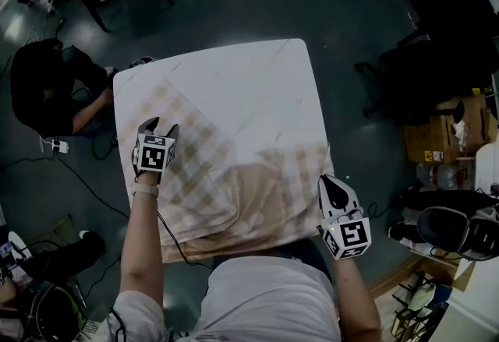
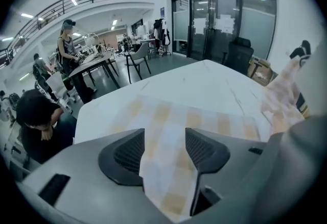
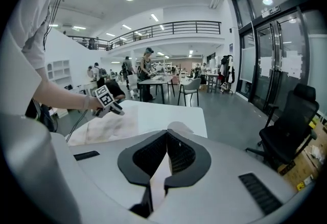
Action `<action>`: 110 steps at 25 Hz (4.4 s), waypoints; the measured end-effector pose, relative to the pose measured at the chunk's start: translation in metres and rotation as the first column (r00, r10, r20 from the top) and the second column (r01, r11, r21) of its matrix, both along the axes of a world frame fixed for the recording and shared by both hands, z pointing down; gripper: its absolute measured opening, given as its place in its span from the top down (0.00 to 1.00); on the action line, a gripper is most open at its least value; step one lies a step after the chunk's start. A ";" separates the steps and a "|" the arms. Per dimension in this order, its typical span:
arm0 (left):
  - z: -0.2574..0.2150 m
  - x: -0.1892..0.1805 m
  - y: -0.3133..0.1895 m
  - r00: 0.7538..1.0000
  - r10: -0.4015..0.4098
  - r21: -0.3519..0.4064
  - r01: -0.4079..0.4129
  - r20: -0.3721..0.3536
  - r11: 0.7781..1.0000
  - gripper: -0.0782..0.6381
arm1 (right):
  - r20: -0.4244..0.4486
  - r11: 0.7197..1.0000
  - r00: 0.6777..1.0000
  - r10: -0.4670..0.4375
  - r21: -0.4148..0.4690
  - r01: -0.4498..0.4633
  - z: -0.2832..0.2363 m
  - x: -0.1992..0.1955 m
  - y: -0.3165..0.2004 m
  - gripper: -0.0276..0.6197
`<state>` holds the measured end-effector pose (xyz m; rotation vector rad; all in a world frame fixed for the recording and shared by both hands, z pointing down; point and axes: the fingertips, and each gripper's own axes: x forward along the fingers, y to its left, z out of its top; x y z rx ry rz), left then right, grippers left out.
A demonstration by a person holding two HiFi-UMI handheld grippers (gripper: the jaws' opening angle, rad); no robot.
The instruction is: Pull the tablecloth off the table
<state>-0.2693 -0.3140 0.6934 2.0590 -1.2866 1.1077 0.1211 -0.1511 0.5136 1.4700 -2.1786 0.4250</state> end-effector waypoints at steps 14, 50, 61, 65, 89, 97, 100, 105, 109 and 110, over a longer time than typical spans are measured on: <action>0.029 -0.014 -0.033 0.992 -0.052 -0.038 0.048 -0.112 0.998 0.52 | -0.019 0.999 0.999 0.036 -0.012 -0.036 0.004 -0.007 0.003 0.92; -0.241 0.064 0.232 0.932 0.133 0.208 -0.064 -0.338 0.976 0.87 | 0.274 0.887 0.959 0.070 0.423 -0.186 -0.180 0.050 0.104 0.92; -0.332 0.057 0.385 0.947 0.048 0.378 0.080 -0.317 0.922 0.87 | 0.358 0.829 0.920 -0.158 0.555 -0.074 -0.255 0.036 0.215 0.92; -0.351 0.066 0.447 0.960 0.019 0.423 0.105 -0.279 0.900 0.87 | 0.360 0.809 0.906 -0.223 0.587 -0.035 -0.271 0.040 0.261 0.92; -0.545 0.143 0.567 0.854 0.360 0.720 0.024 -0.375 0.693 0.87 | 0.255 0.607 0.861 -0.440 0.791 0.076 -0.440 -0.038 0.410 0.92; -0.603 0.224 0.550 0.749 0.539 0.777 -0.051 -0.386 0.628 0.87 | 0.246 0.588 0.853 -0.460 0.804 0.085 -0.487 -0.037 0.407 0.92; -0.609 0.242 0.550 0.728 0.562 0.783 -0.056 -0.392 0.619 0.87 | 0.242 0.591 0.860 -0.450 0.802 0.084 -0.490 -0.037 0.412 0.92; -0.607 0.269 0.543 0.742 0.558 0.794 -0.057 -0.373 0.606 0.87 | 0.223 0.607 0.889 -0.400 0.791 0.075 -0.482 -0.029 0.415 0.92; -0.602 0.278 0.543 0.736 0.565 0.796 -0.059 -0.373 0.603 0.87 | 0.192 0.612 0.910 -0.368 0.786 0.082 -0.473 -0.032 0.418 0.92; -0.602 0.279 0.543 0.731 0.567 0.794 -0.057 -0.380 0.605 0.87 | 0.194 0.616 0.912 -0.361 0.784 0.077 -0.472 -0.030 0.419 0.92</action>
